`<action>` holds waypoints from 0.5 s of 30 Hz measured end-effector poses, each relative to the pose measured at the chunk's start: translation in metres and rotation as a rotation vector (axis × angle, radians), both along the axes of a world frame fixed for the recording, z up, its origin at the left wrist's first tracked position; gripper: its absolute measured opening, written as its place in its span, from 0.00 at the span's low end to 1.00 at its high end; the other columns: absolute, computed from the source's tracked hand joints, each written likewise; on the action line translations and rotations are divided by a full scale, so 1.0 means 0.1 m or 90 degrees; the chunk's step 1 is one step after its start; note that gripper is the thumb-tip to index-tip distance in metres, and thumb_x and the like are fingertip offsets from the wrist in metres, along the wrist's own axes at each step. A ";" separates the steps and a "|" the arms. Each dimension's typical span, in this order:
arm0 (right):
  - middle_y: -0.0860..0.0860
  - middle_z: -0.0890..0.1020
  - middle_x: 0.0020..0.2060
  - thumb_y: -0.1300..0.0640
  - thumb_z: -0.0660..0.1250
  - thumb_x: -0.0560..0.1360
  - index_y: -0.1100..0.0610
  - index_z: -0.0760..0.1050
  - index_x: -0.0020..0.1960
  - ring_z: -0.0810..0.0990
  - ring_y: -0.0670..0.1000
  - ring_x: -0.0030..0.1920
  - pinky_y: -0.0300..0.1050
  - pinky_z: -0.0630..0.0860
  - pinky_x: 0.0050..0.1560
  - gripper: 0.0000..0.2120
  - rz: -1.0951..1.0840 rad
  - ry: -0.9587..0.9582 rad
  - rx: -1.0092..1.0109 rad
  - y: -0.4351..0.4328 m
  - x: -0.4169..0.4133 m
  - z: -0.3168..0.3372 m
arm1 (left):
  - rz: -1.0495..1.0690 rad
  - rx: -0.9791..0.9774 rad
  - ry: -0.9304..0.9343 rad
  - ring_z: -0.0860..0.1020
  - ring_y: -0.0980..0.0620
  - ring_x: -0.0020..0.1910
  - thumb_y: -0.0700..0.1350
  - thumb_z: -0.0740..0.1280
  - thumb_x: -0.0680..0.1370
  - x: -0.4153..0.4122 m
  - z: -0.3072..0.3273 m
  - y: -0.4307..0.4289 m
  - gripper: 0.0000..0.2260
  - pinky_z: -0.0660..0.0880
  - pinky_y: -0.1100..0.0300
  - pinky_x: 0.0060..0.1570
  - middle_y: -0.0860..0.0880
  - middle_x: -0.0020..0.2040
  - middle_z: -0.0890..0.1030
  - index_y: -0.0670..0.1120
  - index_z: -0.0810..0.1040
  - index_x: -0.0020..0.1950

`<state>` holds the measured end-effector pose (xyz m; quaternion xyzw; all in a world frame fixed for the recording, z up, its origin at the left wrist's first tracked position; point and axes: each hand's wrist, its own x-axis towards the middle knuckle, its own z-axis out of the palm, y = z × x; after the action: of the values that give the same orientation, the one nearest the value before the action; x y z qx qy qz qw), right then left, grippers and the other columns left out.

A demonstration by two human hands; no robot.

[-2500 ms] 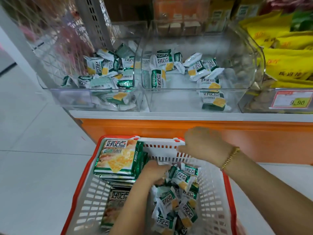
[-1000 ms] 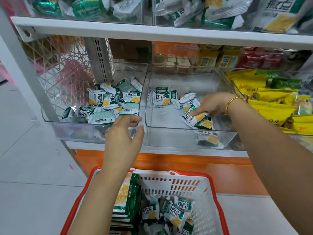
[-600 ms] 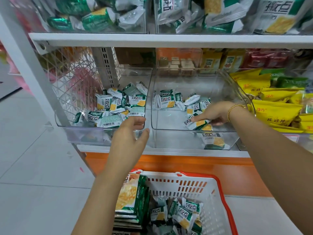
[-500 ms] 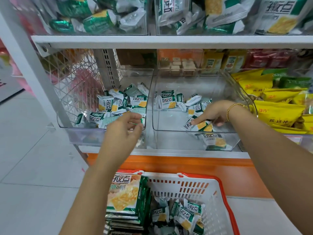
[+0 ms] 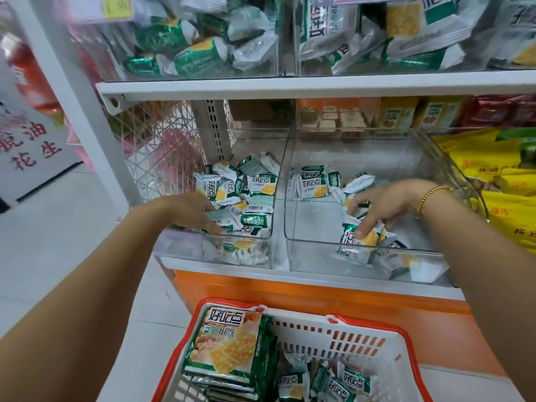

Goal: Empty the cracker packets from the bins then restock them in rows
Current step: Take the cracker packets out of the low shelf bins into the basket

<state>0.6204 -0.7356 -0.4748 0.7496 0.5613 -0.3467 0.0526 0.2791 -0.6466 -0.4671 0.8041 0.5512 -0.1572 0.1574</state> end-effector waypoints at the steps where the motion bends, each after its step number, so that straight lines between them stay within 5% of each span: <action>1: 0.51 0.72 0.60 0.52 0.79 0.65 0.48 0.74 0.57 0.74 0.46 0.44 0.35 0.72 0.33 0.23 0.011 -0.011 0.009 0.00 0.00 0.01 | 0.007 -0.017 0.009 0.72 0.48 0.53 0.61 0.69 0.72 0.00 0.02 0.01 0.30 0.69 0.56 0.55 0.46 0.57 0.74 0.44 0.72 0.67; 4: 0.50 0.74 0.56 0.50 0.78 0.65 0.50 0.73 0.60 0.75 0.44 0.40 0.33 0.71 0.30 0.26 0.042 -0.046 0.002 0.01 0.00 0.00 | 0.040 -0.050 -0.020 0.75 0.48 0.53 0.65 0.69 0.68 0.01 0.06 0.06 0.35 0.72 0.56 0.54 0.48 0.55 0.76 0.44 0.72 0.67; 8: 0.53 0.72 0.66 0.43 0.80 0.58 0.50 0.67 0.70 0.81 0.51 0.50 0.39 0.80 0.43 0.44 0.074 -0.070 -0.065 0.02 -0.01 -0.03 | 0.133 -0.022 -0.232 0.75 0.49 0.48 0.55 0.73 0.72 0.21 0.05 0.13 0.33 0.71 0.57 0.52 0.41 0.60 0.78 0.39 0.68 0.70; 11: 0.53 0.73 0.62 0.47 0.78 0.64 0.54 0.62 0.75 0.80 0.49 0.46 0.36 0.78 0.38 0.44 0.064 -0.070 -0.073 0.00 0.00 -0.06 | 0.187 -0.026 -0.342 0.75 0.48 0.34 0.54 0.74 0.70 0.46 0.02 0.24 0.20 0.73 0.55 0.43 0.39 0.42 0.81 0.41 0.74 0.51; 13: 0.52 0.74 0.60 0.47 0.78 0.64 0.54 0.62 0.75 0.80 0.49 0.43 0.36 0.77 0.37 0.44 0.041 -0.047 -0.063 -0.02 0.00 -0.05 | 0.206 -0.057 -0.329 0.69 0.51 0.23 0.56 0.74 0.70 0.58 -0.03 0.31 0.19 0.69 0.60 0.33 0.43 0.28 0.77 0.43 0.70 0.37; 15: 0.50 0.74 0.53 0.47 0.79 0.64 0.55 0.62 0.74 0.79 0.49 0.40 0.37 0.77 0.37 0.45 0.016 -0.029 -0.054 -0.04 0.03 -0.04 | 0.204 -0.078 -0.303 0.67 0.52 0.19 0.54 0.73 0.71 0.63 -0.06 0.36 0.20 0.66 0.64 0.26 0.44 0.25 0.76 0.43 0.69 0.32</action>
<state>0.6235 -0.7401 -0.4786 0.7475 0.5539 -0.3523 0.1016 0.3421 -0.6102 -0.4736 0.7102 0.6082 0.0301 0.3534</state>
